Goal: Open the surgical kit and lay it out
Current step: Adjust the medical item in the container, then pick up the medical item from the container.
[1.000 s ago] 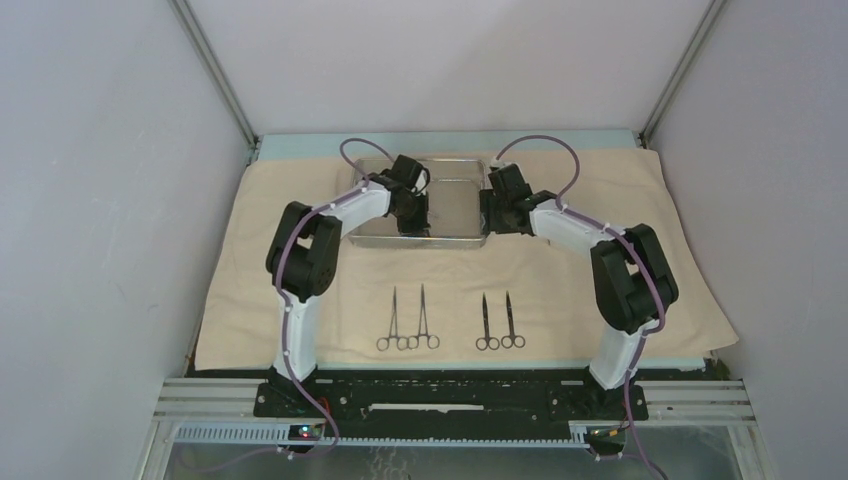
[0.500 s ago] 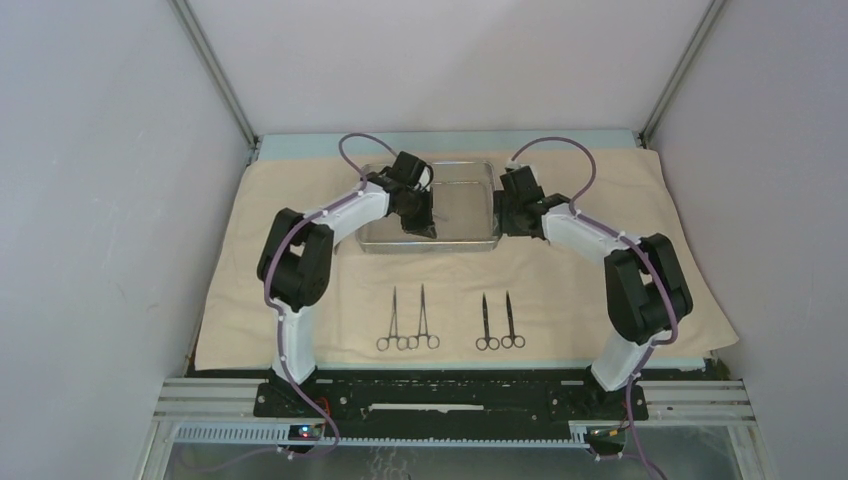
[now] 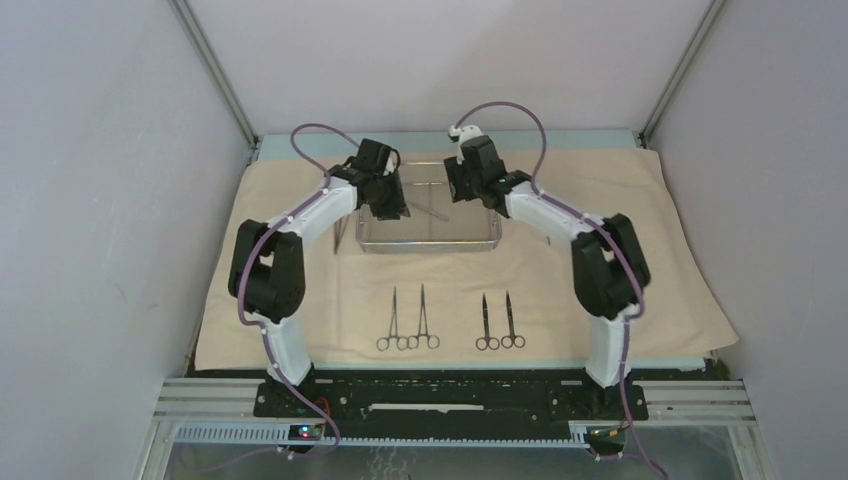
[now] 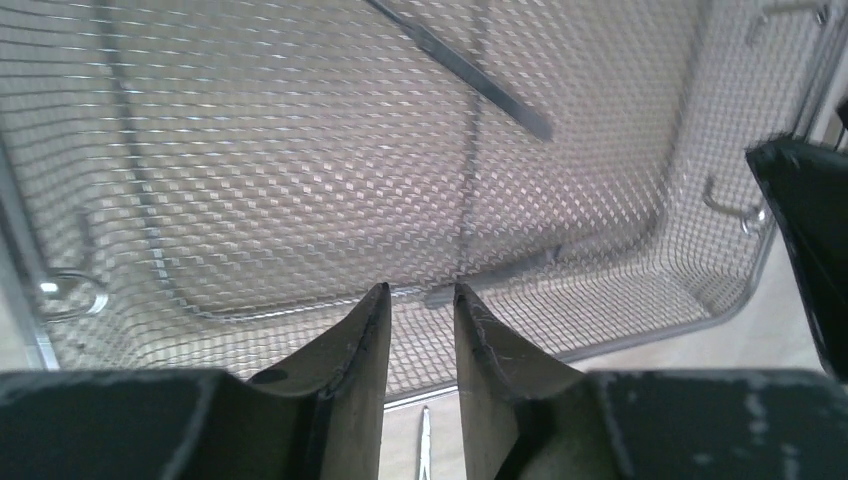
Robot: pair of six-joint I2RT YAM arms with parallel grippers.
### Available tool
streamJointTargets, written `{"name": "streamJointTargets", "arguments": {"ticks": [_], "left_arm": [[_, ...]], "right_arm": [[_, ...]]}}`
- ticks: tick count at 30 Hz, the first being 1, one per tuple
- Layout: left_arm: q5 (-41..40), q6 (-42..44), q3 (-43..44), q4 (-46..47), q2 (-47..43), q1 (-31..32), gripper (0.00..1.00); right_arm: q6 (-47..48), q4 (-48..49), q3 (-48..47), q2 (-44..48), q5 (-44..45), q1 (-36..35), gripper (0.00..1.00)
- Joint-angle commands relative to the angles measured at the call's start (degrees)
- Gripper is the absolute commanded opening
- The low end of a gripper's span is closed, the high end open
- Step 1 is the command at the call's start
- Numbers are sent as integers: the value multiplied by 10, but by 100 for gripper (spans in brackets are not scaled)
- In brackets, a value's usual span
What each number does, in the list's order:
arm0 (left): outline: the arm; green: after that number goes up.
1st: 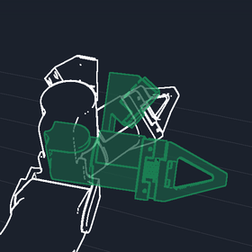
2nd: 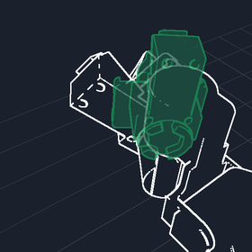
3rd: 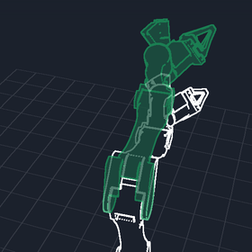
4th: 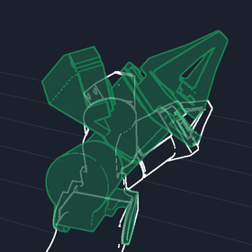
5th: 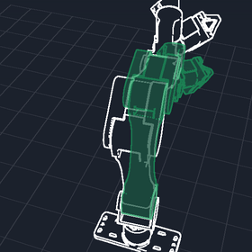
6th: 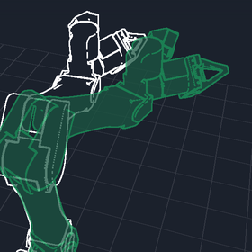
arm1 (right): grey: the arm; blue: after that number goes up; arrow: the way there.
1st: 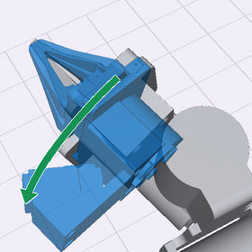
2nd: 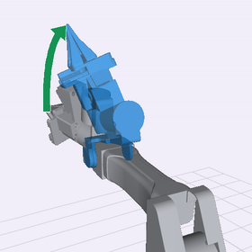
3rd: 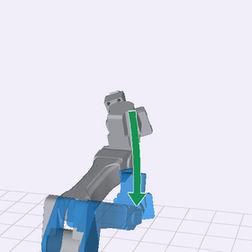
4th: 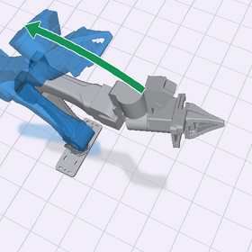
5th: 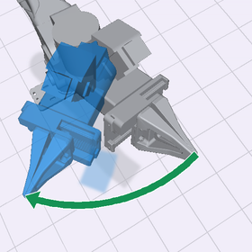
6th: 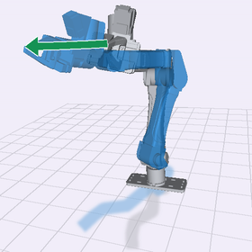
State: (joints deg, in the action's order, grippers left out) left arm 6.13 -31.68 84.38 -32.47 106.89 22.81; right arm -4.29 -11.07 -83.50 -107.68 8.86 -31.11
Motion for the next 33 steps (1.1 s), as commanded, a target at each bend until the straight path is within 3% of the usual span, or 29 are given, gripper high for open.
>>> {"name": "streamJointTargets", "arguments": {"ticks": [1,7,16,25,29,33], "left_arm": [[-16,-32,-14,20,-26,-17,36],[-7,-56,-38,59,-18,-17,38],[3,-61,-39,57,-14,-38,37],[18,-57,-50,60,-21,-49,36],[27,-58,-51,62,-19,-51,36],[34,-63,-51,64,-14,-53,35]], "right_arm": [[64,-64,-150,-128,-100,-3,55],[131,-131,-304,-237,-152,-14,52],[179,-176,-328,-278,-180,-25,50],[198,-255,-432,-355,-158,-31,45],[207,-268,-435,-370,-138,-36,43],[222,-294,-439,-391,-101,-48,27]]}}
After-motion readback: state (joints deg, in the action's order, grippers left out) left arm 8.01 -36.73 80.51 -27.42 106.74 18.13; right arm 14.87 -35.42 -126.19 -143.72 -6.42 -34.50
